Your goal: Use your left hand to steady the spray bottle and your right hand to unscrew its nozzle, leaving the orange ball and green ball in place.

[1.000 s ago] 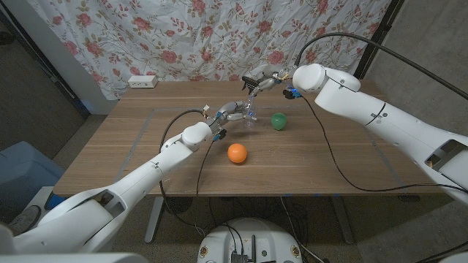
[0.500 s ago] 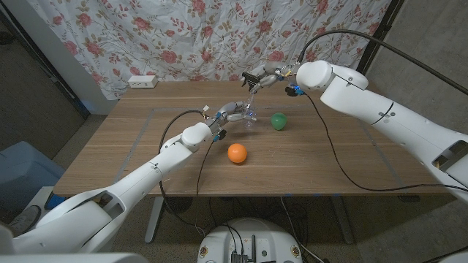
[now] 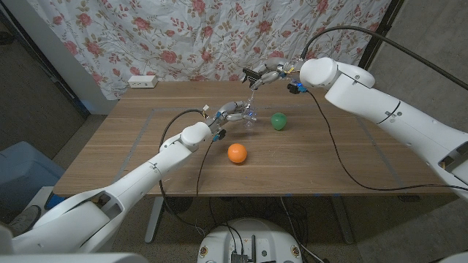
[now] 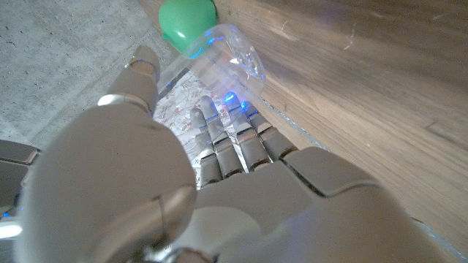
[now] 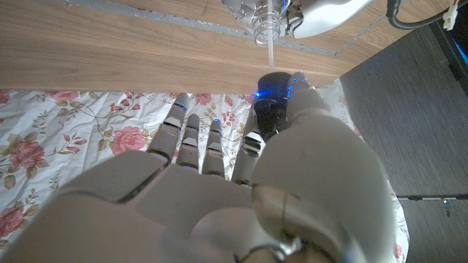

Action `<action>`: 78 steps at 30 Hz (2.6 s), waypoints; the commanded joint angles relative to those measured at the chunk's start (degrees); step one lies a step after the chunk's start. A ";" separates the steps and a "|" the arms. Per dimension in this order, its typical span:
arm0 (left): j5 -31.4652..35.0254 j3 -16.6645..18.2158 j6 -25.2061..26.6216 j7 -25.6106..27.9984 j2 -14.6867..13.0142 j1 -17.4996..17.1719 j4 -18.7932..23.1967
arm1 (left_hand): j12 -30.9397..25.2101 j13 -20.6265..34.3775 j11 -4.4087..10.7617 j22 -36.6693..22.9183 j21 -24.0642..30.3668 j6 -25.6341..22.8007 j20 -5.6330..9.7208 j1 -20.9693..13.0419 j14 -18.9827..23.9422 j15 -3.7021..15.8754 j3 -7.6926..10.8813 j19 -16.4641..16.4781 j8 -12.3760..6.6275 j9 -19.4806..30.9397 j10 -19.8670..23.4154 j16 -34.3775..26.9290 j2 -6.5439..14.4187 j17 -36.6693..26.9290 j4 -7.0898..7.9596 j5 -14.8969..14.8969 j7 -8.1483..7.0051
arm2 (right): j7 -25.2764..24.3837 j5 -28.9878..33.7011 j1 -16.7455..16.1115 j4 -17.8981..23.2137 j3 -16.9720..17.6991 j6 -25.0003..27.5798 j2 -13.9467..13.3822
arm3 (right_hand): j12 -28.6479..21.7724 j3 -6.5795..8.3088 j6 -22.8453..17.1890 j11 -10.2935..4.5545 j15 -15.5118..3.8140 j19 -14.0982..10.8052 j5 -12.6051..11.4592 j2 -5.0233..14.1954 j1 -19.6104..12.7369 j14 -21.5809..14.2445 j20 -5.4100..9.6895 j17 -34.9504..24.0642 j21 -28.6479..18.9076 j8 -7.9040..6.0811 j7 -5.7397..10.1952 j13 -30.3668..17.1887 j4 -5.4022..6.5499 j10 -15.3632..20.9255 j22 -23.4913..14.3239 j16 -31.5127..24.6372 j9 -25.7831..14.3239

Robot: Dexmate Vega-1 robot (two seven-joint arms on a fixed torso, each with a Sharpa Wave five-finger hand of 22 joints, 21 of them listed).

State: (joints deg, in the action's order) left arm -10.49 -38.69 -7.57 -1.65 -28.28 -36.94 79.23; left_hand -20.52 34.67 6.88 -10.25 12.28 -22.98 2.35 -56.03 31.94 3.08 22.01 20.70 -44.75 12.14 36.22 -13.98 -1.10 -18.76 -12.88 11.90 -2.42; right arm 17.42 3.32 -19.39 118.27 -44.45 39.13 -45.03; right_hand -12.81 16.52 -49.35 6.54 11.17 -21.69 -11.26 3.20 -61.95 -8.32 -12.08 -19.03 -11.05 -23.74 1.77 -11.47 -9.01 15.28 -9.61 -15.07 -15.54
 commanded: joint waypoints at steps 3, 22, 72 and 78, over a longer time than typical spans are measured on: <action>-0.09 0.40 1.54 0.51 -0.88 -0.85 1.75 | 0.09 0.17 1.64 -0.32 0.07 -1.15 0.91 7.94 0.24 5.82 3.30 0.49 -0.24 0.18 1.97 -0.44 8.55 -0.15 2.86 -0.07 -0.34 | -0.13 -1.28 -0.71 1.32 1.97 -1.03 -1.31 | 0.14 0.10 -1.08 0.03 -0.18 -0.21 -0.29 0.21 0.39 -0.48 0.13 -0.07 0.10 -0.30 0.60 -0.17 0.43 0.56 -0.05 -0.32 -0.17; -0.09 0.05 1.49 0.35 -0.43 -0.49 0.64 | 0.18 0.11 1.75 -0.31 0.07 -1.22 0.98 7.73 0.28 6.03 3.25 0.51 -0.19 0.20 2.20 -0.50 8.43 -0.22 2.85 -0.08 -0.45 | -1.89 -1.18 -1.89 3.77 3.84 -0.48 -2.67 | 0.21 -0.07 -1.35 0.23 -0.33 -0.29 -0.44 0.47 1.12 -0.92 0.07 -0.10 0.13 -0.33 0.30 -0.17 0.65 1.01 -0.06 -0.47 -0.06; -0.09 0.70 1.97 1.02 -1.86 -2.03 2.87 | 0.48 0.20 1.77 -0.32 0.04 -1.09 0.88 7.58 0.21 5.85 3.27 0.45 0.00 0.24 2.06 -0.36 8.43 -0.20 3.04 -0.05 -0.41 | -8.88 -8.56 -8.77 12.27 14.17 -0.64 -8.72 | 0.46 -0.17 -1.56 0.36 -0.38 -0.50 -1.12 1.17 2.08 -1.65 0.11 -0.15 0.15 -0.33 -0.24 -0.16 0.49 1.79 -0.06 -0.63 -0.07; -0.04 1.35 2.45 1.82 -2.80 -2.93 4.46 | 0.53 0.23 1.74 -0.31 0.02 -1.12 0.82 7.67 0.19 5.75 3.28 0.40 0.00 0.25 1.99 -0.26 8.34 -0.10 3.05 -0.05 -0.34 | -9.57 -8.70 -8.99 12.75 14.32 0.86 -9.55 | 0.48 -0.17 -1.67 0.41 -0.45 -0.55 -1.19 1.24 2.14 -1.72 0.12 -0.16 0.14 -0.37 -0.26 -0.16 0.46 1.85 -0.07 -0.65 -0.09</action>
State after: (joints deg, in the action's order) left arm -10.50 -38.28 -5.91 -0.91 -29.79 -38.46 81.45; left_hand -19.86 34.66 7.07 -10.26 12.29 -23.05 2.35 -56.03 31.94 3.08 22.01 20.70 -44.53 12.10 36.42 -14.20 -1.09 -18.73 -12.88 11.90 -2.36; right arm 9.68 -4.39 -27.37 129.90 -31.33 38.23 -53.10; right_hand -12.37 16.37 -49.96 6.98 10.53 -21.71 -12.14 4.08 -59.99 -9.75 -12.05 -19.01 -11.05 -23.61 1.17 -11.48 -8.70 16.72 -9.61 -15.48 -15.28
